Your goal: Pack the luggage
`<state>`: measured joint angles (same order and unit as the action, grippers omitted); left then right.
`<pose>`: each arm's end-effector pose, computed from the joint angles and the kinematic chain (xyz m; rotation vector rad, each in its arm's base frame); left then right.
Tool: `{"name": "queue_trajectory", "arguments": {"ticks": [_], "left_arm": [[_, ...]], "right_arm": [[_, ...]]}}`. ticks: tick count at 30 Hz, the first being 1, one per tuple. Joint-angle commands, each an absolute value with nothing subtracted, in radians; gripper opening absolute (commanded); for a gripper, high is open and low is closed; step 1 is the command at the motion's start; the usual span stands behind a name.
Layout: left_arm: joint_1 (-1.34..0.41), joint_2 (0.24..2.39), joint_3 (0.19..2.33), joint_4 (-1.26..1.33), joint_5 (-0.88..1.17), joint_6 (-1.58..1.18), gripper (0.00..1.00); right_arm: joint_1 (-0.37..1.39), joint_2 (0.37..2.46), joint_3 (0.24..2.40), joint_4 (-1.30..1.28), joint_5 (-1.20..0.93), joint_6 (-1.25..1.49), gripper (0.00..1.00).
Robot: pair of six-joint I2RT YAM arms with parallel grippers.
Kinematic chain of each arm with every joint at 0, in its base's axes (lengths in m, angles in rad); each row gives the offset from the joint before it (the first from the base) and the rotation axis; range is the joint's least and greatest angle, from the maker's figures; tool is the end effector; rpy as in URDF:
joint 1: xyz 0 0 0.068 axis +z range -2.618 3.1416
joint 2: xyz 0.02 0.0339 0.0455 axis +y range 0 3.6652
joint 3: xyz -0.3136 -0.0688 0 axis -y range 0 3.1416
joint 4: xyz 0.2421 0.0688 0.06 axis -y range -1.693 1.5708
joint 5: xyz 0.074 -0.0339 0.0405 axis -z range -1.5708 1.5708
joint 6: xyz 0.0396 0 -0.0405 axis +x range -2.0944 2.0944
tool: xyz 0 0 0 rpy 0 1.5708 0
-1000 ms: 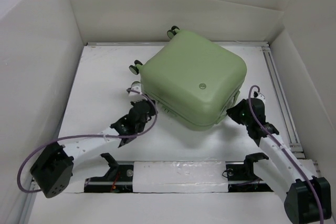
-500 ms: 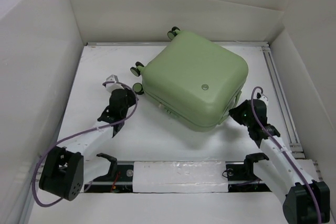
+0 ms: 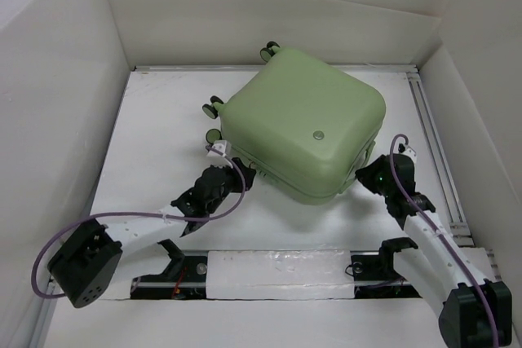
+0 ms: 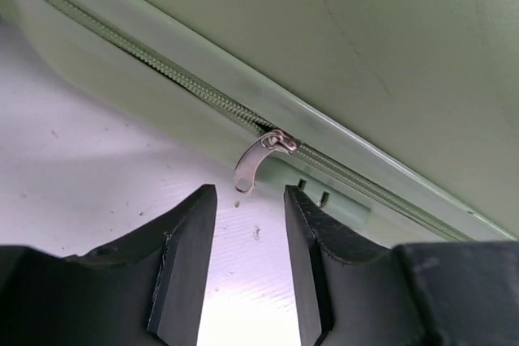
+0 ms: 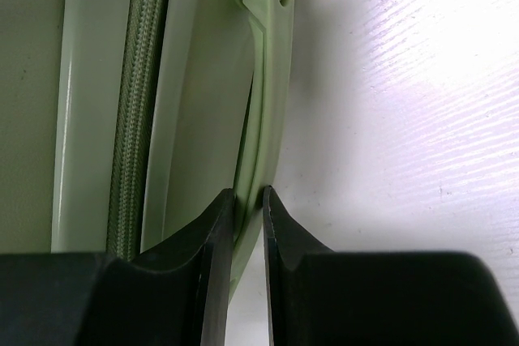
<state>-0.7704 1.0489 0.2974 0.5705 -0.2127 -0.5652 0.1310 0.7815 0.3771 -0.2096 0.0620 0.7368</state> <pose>0.1439 -0.1280 0.2436 0.0251 1.8146 -0.7816 0.1355 0.0154 0.2289 0.6947 2.1034 0.4206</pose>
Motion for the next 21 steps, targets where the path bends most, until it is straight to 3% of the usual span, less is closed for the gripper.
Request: {"name": "queue_trajectory", "arguments": {"ticks": [1,8,11,13,16,21], "left_arm": [[-0.769,1.112,0.374,0.629,-0.232,-0.499,0.36],[-0.769,1.244,0.454,0.65,-0.272,-0.427,0.37],[-0.769,1.262,0.478,0.65,-0.29,-0.413,0.33],[-0.769,1.262,0.488,0.65,-0.304,-0.394,0.27],[-0.769,1.272,0.508,0.65,-0.342,-0.38,0.0],[-0.759,1.284,0.526,0.603,-0.441,-0.406,0.0]], "right_arm": [[0.112,0.765,0.397,-0.149,0.08,0.701,0.0],[0.112,0.765,0.397,-0.14,0.061,0.701,0.0],[0.112,0.765,0.397,-0.14,0.052,0.692,0.0],[0.112,0.765,0.397,-0.14,0.052,0.692,0.0],[0.112,0.756,0.388,-0.14,0.052,0.692,0.0],[0.112,0.756,0.388,-0.14,0.052,0.692,0.0]]}}
